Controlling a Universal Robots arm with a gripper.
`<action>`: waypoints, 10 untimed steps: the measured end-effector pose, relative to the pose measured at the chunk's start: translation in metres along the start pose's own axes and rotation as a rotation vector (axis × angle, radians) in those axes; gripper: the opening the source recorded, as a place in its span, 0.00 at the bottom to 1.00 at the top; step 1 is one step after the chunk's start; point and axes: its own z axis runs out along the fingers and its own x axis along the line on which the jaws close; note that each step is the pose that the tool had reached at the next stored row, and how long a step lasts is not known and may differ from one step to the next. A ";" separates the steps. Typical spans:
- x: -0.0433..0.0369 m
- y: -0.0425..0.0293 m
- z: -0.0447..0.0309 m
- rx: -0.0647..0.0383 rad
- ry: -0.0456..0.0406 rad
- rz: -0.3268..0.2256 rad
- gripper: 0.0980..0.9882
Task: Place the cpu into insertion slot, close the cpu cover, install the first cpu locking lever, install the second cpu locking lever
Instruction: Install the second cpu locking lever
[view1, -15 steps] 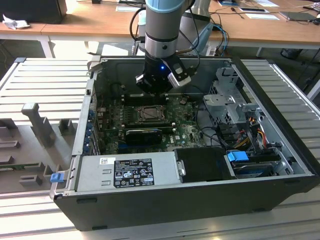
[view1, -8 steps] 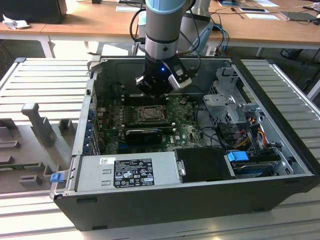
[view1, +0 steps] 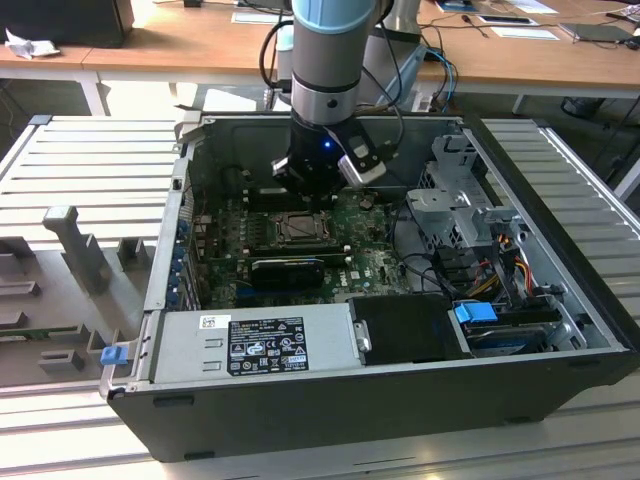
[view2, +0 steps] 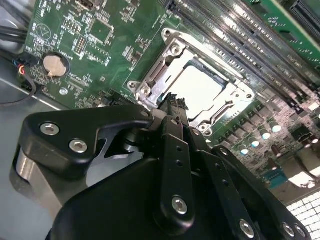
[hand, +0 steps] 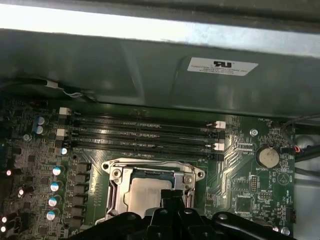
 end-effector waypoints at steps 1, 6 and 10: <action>0.0002 -0.0019 -0.0002 0.000 -0.0001 0.000 0.01; 0.0003 -0.0039 -0.0030 0.000 0.0000 0.000 0.01; 0.0003 -0.0037 -0.0068 0.000 -0.0001 0.000 0.01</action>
